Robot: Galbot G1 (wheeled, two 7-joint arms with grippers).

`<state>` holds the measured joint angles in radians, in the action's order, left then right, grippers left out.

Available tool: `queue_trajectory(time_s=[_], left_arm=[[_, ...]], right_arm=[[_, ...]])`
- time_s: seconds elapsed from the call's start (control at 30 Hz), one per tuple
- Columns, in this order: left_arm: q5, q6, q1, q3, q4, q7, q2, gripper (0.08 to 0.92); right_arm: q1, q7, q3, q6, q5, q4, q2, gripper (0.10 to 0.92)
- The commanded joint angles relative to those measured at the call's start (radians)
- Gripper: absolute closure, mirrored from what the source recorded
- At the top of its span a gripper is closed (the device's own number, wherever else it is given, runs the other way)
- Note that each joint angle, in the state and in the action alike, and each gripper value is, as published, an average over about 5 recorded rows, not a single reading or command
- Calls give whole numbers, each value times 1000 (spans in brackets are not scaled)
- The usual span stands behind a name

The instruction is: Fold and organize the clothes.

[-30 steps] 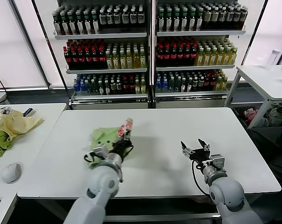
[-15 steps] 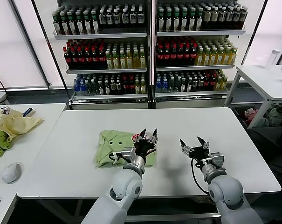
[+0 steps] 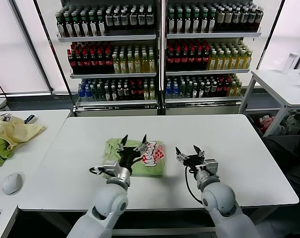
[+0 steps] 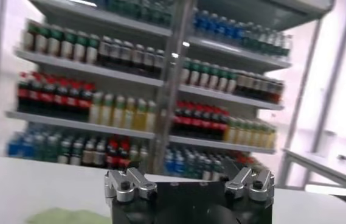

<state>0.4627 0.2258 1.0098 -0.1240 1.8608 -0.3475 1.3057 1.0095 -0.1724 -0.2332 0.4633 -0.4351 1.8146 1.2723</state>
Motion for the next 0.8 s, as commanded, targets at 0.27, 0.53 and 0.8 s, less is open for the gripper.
queue_trajectory(time_s=[0.27, 0.53, 0.8], left_arm=[[7, -38, 182, -253, 64, -4, -140, 177], [5, -38, 194, -247, 65, -8, -135, 177], [5, -34, 187, -235, 59, -9, -131, 177]], right_arm=[[-167, -122, 227, 25, 31, -282, 197, 203], [-176, -169, 212, 42, 37, -331, 209, 214], [-172, -123, 196, 60, -4, -303, 170, 412]])
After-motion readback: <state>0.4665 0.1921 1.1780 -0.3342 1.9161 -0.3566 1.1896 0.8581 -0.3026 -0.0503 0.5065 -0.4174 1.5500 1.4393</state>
